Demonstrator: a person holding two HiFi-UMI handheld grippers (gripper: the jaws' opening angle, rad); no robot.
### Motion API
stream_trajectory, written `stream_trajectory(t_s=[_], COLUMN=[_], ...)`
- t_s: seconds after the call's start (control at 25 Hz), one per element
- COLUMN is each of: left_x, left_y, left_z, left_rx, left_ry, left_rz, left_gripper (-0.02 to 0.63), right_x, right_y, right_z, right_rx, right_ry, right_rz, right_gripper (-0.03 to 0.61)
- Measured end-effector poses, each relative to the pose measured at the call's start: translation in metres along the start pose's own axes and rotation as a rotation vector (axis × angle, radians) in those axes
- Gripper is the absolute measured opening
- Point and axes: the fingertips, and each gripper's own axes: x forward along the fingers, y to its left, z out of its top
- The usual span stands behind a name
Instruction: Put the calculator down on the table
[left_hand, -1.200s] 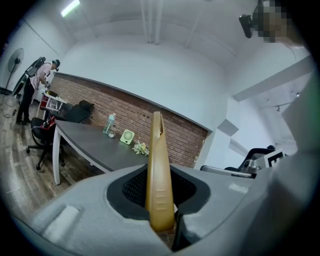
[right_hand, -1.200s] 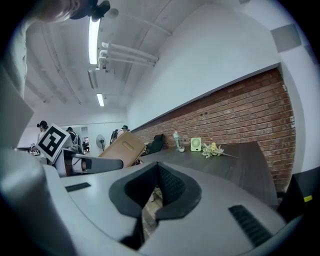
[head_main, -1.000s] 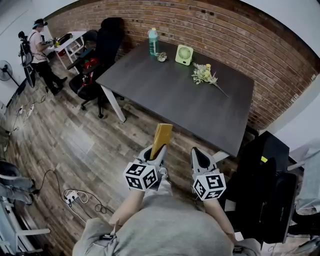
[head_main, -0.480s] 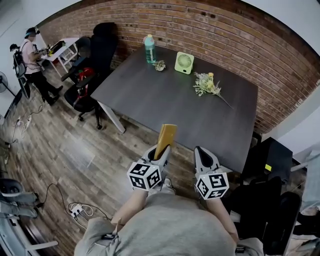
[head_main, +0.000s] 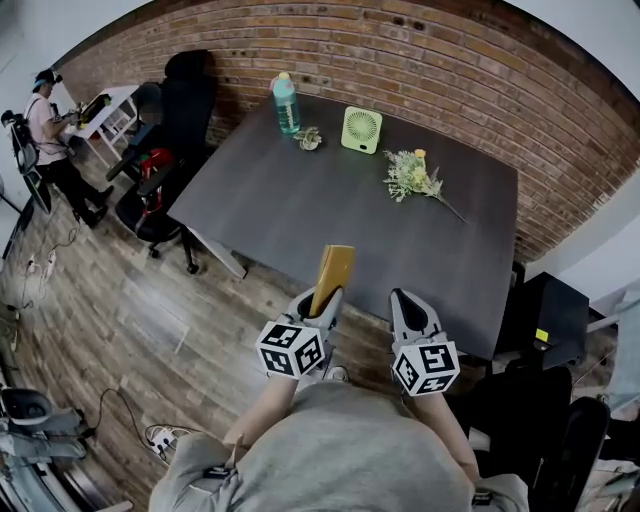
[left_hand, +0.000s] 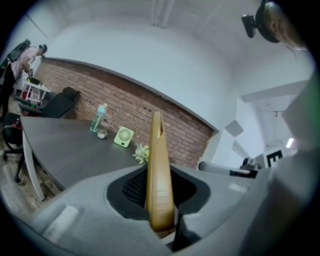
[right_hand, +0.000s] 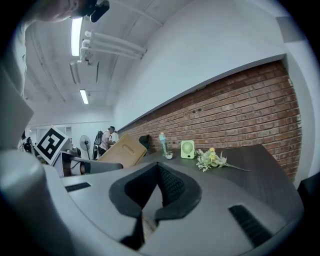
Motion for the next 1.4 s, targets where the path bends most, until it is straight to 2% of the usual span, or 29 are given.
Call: stream_trajectory(t_s=[0.48,0.92,1.4], left_x=[0.042,0.072,0.12], left_y=[0.029,0.045,0.071], left_z=[0.001,-0.014,-0.037], left_rx=[-0.01,-0.009,-0.046], left_ry=[0.052,0.117,0.199], left_rz=[-0.032,-0.036,0.007], left_gripper=[0.089,0.089,0.089], right_x=[0.04,0.063,0.103], right_y=[-0.022,-0.043,-0.085], right_z=[-0.005,-0.011,-0.019], right_rx=[0.006,0.012,0.022], right_ry=[0.032,0.06,0.091], right_rz=[-0.04,-0.053,-0.045], right_gripper=[0.002,0.002,0.002])
